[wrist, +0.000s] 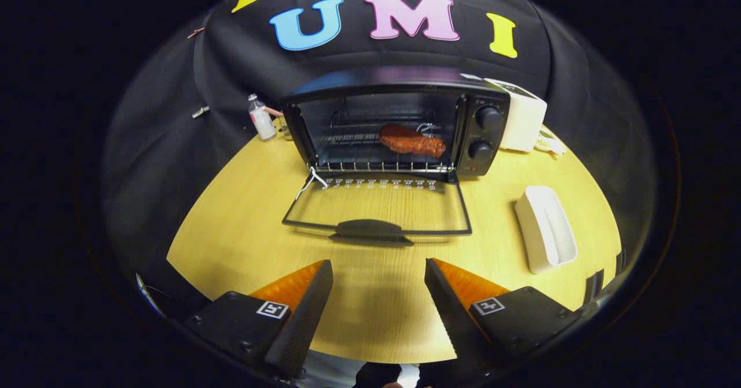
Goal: Open the toaster oven, put the food inside, and close the toaster oven door.
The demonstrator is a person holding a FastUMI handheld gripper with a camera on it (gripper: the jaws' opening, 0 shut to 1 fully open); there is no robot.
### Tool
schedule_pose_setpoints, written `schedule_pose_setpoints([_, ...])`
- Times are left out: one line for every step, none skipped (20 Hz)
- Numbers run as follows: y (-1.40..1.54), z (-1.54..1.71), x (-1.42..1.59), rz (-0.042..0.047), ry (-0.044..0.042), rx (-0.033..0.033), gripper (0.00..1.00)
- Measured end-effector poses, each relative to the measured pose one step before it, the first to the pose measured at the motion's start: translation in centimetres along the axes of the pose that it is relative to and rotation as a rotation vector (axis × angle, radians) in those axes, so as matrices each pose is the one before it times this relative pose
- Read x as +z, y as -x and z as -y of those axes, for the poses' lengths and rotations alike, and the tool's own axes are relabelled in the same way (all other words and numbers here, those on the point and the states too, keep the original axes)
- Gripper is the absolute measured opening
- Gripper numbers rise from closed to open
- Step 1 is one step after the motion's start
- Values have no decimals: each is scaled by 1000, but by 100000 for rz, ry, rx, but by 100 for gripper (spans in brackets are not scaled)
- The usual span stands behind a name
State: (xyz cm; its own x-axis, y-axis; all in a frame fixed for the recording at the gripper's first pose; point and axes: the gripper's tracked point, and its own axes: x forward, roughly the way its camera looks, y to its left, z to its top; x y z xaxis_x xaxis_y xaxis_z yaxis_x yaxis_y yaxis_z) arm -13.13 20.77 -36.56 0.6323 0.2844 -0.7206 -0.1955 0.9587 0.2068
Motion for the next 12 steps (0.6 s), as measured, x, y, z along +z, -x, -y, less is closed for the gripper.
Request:
schedule_pose_setpoints([-470, -124, -748, -2179, -538, -326, 99])
schedule_pose_setpoints([-509, -14, -584, -1709, -370, -393, 99])
schedule_pose_setpoints([-555, -78, -443, -1666, -259, -587, 99])
schedule_pose_setpoints([-472, 157, -500, -1931, -442, -873, 99])
schedule_pose_setpoints([-490, 119, -255, -1172, -541, -855, 99])
schedule_pose_setpoints([-442, 191, -157, -857, -184, -1053, 99])
schedule_pose_setpoints([-565, -41, -165, -696, -23, -956, 99])
schedule_pose_setpoints([-466, 120, 43, -425, 145, -1051, 99])
schedule_pose_setpoints([-460, -116, 126, -390, -440, -624, 99])
schedule_pose_setpoints([-511, 46, 98, -315, -564, -907, 99])
schedule_pose_setpoints([-600, 126, 162, -370, -200, -1295, 99])
schedule_pose_setpoints([-687, 95, 116, -686, -284, -1216, 99])
